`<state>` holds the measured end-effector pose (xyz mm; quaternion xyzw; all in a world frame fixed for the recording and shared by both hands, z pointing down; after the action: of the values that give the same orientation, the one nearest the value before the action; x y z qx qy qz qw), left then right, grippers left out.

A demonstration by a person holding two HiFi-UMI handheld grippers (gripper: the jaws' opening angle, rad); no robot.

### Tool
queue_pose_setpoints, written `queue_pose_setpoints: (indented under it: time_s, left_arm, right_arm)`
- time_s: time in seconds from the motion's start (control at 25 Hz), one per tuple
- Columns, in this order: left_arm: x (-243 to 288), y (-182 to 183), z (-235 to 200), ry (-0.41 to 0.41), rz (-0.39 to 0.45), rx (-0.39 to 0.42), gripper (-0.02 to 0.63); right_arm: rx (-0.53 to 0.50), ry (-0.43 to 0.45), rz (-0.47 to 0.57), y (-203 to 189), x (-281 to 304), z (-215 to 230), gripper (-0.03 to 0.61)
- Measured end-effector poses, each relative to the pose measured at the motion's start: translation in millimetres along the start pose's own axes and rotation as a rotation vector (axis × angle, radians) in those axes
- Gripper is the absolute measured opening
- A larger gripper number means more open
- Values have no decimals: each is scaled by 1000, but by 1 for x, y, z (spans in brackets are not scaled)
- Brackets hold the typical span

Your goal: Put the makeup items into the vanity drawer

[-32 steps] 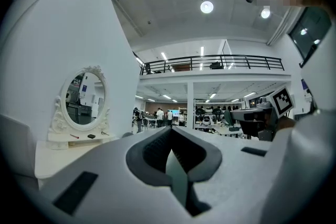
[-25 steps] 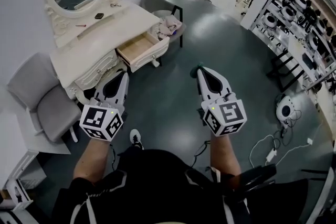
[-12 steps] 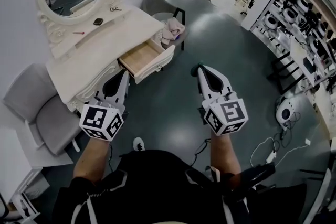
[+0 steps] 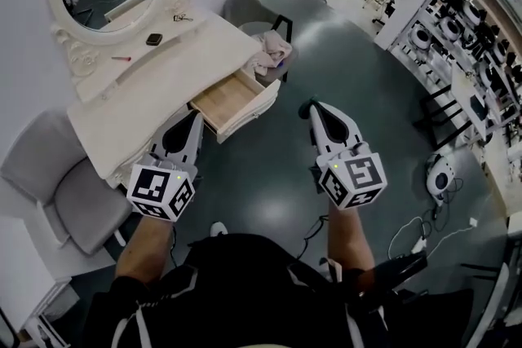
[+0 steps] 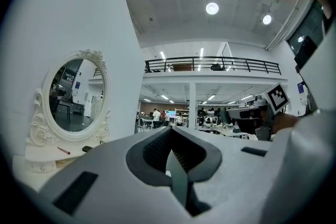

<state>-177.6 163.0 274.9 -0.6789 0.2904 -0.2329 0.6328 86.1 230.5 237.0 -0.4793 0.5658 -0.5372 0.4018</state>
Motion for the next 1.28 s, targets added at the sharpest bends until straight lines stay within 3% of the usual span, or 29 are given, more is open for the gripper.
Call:
queue_pose_setpoints:
  time_s: [0.56, 1.28]
  left_arm:
    - [52, -16, -60, -3, -15, -27, 3]
    - [208, -23, -75, 147, -31, -7, 3]
  right_arm:
    - [-17, 16, -20, -5, 87, 11, 5]
    - [6, 170, -4, -22, 222, 156, 5]
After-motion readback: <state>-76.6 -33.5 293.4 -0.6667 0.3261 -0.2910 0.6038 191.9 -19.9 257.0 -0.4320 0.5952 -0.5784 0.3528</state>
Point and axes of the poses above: the fingertips, and each gripper's own axes: x forward along the fingers, z to its right, y out of its top, the point moved 6 cm from there along -x, backward along the fingers, and after that the axes turned 1 degree about y, right-handed, at the moved point
